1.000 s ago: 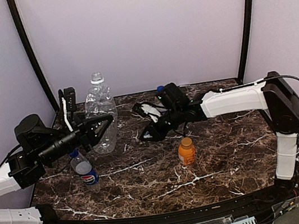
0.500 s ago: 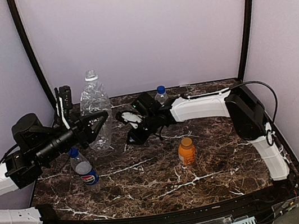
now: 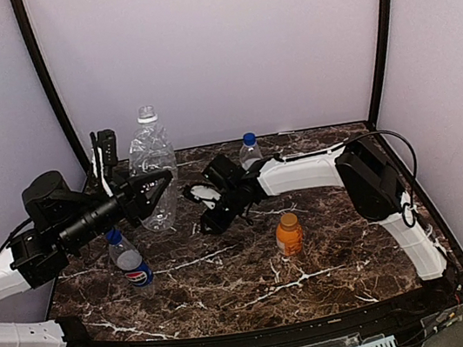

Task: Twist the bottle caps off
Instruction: Place the bottle cap at the center of the board.

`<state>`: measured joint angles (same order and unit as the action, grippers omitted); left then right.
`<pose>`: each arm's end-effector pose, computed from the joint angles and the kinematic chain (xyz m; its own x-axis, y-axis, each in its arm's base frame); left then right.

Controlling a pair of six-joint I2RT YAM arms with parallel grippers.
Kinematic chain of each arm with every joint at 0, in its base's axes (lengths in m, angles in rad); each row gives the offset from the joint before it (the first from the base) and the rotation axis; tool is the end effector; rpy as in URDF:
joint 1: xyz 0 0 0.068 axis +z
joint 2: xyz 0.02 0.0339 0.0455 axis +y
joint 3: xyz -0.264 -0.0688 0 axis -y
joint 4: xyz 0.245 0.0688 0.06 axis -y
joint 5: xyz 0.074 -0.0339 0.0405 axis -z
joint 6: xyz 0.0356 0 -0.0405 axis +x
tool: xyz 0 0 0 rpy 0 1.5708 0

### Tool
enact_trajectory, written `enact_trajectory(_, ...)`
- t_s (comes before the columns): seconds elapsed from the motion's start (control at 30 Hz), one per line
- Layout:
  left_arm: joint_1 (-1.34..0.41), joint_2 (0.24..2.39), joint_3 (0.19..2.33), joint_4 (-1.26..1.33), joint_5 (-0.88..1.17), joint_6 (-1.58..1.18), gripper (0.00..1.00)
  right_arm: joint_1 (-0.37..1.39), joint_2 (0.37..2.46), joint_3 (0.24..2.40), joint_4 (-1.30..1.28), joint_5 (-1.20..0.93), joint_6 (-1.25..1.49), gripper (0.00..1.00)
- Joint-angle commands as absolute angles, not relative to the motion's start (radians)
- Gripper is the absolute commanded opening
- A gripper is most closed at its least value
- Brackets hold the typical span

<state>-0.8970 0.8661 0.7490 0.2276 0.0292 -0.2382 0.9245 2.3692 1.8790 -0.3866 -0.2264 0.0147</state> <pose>0.1291 -0.1634 0.3577 -0.1217 -0.2256 -0.9666 0.7929 0.5637 -0.2314 0.3086 0.4223 0.1518 -0.4756 -0.6067 -0.6370 -0.8575 0.4812 0.1819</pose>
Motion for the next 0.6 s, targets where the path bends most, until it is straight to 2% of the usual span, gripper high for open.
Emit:
enact_trajectory(0.0, -0.891, 0.87, 0.778, 0.237, 0.041, -0.221, 0.37, 0.936, 2.35, 1.912, -0.381, -0.262, 0.006, 0.46)
enact_trajectory(0.13, -0.891, 0.876, 0.78, 0.236, 0.045, -0.213, 0.37, 0.933, 2.305, 1.89, -0.394, -0.276, 0.006, 0.71)
enact_trajectory(0.3, -0.891, 0.888, 0.785, 0.236, 0.047, -0.201, 0.38, 0.913, 2.162, 1.808, -0.38, -0.305, 0.007, 0.78)
enact_trajectory(0.57, -0.886, 0.916, 0.789, 0.232, 0.031, -0.213, 0.39, 0.868, 1.844, 1.624, -0.337, -0.414, 0.006, 0.83)
